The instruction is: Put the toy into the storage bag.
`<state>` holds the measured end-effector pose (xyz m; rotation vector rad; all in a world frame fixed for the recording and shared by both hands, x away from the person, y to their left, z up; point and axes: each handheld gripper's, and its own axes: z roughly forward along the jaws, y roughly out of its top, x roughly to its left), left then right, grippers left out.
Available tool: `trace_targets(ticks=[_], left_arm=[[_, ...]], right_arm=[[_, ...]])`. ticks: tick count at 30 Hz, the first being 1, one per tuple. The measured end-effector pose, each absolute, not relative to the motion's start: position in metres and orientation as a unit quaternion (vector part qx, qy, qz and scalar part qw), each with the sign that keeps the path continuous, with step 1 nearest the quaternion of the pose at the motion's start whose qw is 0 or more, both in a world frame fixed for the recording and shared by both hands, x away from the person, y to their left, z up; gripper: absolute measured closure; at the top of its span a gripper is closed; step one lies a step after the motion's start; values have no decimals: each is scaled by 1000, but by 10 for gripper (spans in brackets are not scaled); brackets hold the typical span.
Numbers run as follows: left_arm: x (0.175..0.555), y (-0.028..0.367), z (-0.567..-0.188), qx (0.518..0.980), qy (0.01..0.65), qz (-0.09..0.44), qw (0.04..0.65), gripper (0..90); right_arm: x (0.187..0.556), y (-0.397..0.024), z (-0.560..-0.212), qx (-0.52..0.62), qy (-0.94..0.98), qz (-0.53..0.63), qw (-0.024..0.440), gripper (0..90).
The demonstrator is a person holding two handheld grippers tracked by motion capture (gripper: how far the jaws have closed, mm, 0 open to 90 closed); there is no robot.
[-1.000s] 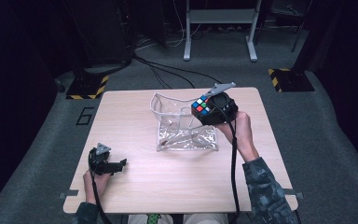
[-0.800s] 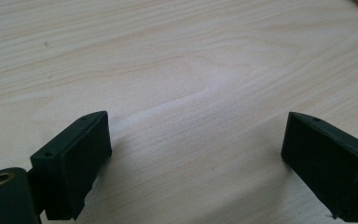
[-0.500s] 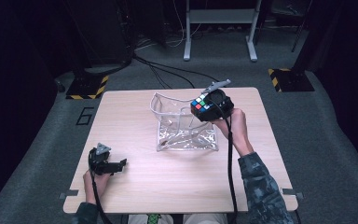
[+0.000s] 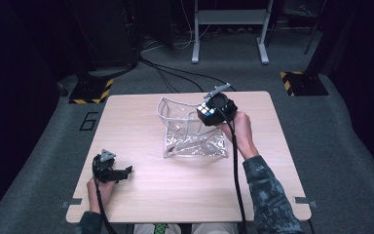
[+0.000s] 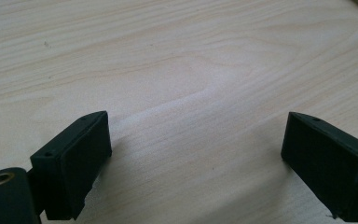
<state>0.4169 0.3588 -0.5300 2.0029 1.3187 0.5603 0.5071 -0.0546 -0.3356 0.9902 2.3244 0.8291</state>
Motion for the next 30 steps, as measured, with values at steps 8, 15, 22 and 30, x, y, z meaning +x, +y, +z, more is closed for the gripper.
trace_targets(ticks=[8, 15, 22, 30], left_arm=[[417, 359, -530, 767, 505, 215, 333, 79], [417, 359, -530, 767, 505, 214, 333, 79], [417, 359, -530, 767, 505, 214, 332, 79], [417, 359, -530, 767, 505, 215, 333, 79]], right_arm=[[514, -62, -343, 382, 846, 292, 230, 334], [518, -67, -349, 391, 844, 290, 226, 335], [521, -68, -351, 391, 844, 290, 228, 335], [522, -63, -356, 402, 848, 257, 231, 335]])
